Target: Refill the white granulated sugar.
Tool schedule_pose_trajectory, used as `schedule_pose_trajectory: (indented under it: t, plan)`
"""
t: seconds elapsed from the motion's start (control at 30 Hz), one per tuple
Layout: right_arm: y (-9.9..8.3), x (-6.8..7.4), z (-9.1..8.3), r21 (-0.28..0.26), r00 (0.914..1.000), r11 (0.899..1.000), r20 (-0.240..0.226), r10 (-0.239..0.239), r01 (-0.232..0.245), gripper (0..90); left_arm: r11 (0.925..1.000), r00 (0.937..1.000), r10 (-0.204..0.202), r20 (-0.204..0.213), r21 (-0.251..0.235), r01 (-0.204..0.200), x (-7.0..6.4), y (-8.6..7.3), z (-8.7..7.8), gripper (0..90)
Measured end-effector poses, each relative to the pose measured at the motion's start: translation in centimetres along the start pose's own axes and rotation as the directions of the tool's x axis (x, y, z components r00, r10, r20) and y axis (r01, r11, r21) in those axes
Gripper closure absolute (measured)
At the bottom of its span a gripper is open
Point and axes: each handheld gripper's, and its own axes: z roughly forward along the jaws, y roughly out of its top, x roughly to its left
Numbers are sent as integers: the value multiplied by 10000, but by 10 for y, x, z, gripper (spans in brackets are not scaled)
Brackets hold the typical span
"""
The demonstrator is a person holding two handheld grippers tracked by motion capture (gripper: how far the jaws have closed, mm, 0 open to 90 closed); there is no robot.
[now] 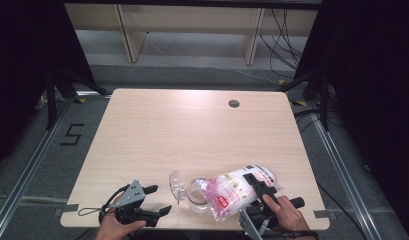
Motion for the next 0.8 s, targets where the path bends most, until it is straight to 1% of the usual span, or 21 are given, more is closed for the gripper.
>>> schedule_pose_trajectory:
  t: [0.07,0.13,0.17,0.23,0.27,0.3,0.33,0.37,0.4,0.43,0.47,0.5,0.53,0.57,0.6,0.63,0.67,0.7,0.73,0.77,0.8]
  plan:
    - [1,0,0,20,9998,9998,40,-183,183,476,10000,10000,2,-2,3,-2,0,0,0,181]
    - [2,-4,0,15,9958,9958,62,-916,916,476,10000,10000,11,-3,-1,-11,0,0,0,181]
    - [2,-3,0,90,9963,9963,92,-855,854,477,10000,10000,-11,-12,-19,11,0,0,0,182]
    - [2,-2,-1,251,9947,9944,54,-1030,1028,477,10000,10000,-2,64,-21,2,1,0,-1,181]
    - [1,0,0,240,9956,9953,16,-942,941,477,9997,9998,197,-60,149,-196,3,1,-2,181]
    - [2,0,0,262,9944,9941,28,-1055,1054,478,10000,10000,-31,29,-12,31,1,0,-1,181]
    - [2,2,0,388,9964,9956,13,-853,852,478,10000,10000,-52,32,-36,52,1,0,0,181]
    - [2,1,0,355,9931,9925,-35,-1170,1171,478,10000,10000,-20,54,-59,20,1,0,0,181]
    - [3,0,1,233,9880,9878,102,-1542,1539,479,10000,10000,-45,-15,-28,45,0,0,0,181]
    - [3,2,1,335,9898,9892,-23,-1427,1427,479,10000,10000,24,-7,7,-24,0,0,0,181]
    - [3,3,0,437,9895,9886,23,-1443,1440,479,10000,10000,19,-3,11,-19,0,0,0,181]
    - [5,1,0,363,9811,9805,36,-1932,1930,480,10000,10000,6,82,-30,-6,1,0,1,181]
    - [4,5,-1,557,9916,9901,-5,-1292,1290,480,10000,10000,-40,73,-32,40,0,-1,1,181]
    - [4,4,0,507,9893,9880,9,-1460,1458,481,10000,10000,5,52,17,-5,0,-1,1,181]
    - [5,2,0,420,9824,9817,92,-1864,1859,481,10000,10000,50,62,51,-51,1,-1,1,181]
    - [6,2,0,480,9796,9785,76,-2010,2004,481,10000,10000,52,56,54,-53,1,-1,1,182]
    - [6,5,-2,722,9827,9802,4,-1851,1846,481,10000,10000,66,61,66,-67,1,-1,1,181]
    - [8,0,0,313,9659,9656,138,-2585,2580,482,10000,10000,54,63,70,-55,1,-1,1,181]
    - [8,0,0,400,9653,9647,116,-2608,2602,482,10000,10000,60,70,73,-61,1,-1,1,182]
    - [8,1,0,455,9695,9686,51,-2449,2444,483,10000,9999,-91,77,-6,91,0,-1,2,181]
    - [9,-1,1,356,9618,9612,-12,-2737,2735,483,9999,9999,-109,82,-8,109,-1,-1,2,181]
